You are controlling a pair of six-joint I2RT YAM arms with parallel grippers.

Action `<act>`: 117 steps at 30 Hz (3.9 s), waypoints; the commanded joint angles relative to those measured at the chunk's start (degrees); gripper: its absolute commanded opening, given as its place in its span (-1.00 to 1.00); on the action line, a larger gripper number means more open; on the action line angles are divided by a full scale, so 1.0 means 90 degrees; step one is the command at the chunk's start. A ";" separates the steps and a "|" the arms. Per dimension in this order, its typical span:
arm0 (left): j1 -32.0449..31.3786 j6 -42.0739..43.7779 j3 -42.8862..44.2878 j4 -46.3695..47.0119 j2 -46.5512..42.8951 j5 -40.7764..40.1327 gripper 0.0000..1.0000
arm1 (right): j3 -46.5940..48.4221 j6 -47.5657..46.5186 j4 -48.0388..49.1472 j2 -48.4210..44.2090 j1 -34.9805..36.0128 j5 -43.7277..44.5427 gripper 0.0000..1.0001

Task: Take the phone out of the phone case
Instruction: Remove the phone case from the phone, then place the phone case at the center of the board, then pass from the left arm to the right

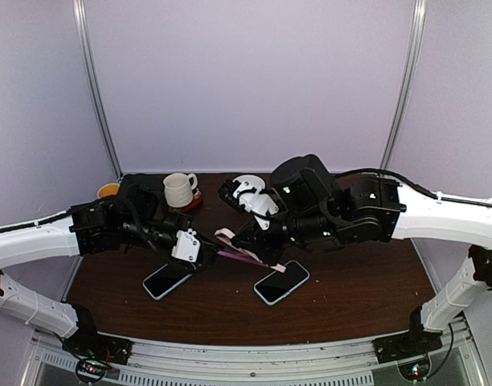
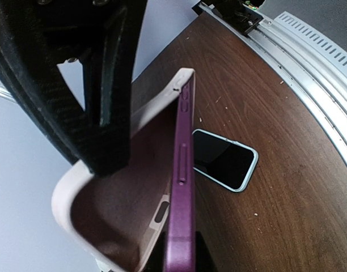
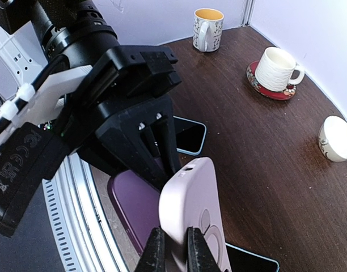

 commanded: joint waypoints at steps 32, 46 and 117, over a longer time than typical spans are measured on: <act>0.0292 0.0041 0.0137 0.1503 -0.0462 -0.0404 -1.00 | -0.1821 0.1395 -0.1766 -0.1724 -0.1765 0.1958 -1.00; 0.0293 0.0014 0.0153 0.1501 -0.0448 -0.0357 -1.00 | -0.2716 0.1978 -0.2486 -0.2185 -0.3414 0.2946 -1.00; 0.0286 -1.1021 0.1374 -0.0260 0.0903 0.0329 -1.00 | -0.2913 -0.0899 0.0508 -0.4514 -0.1734 -0.0845 0.99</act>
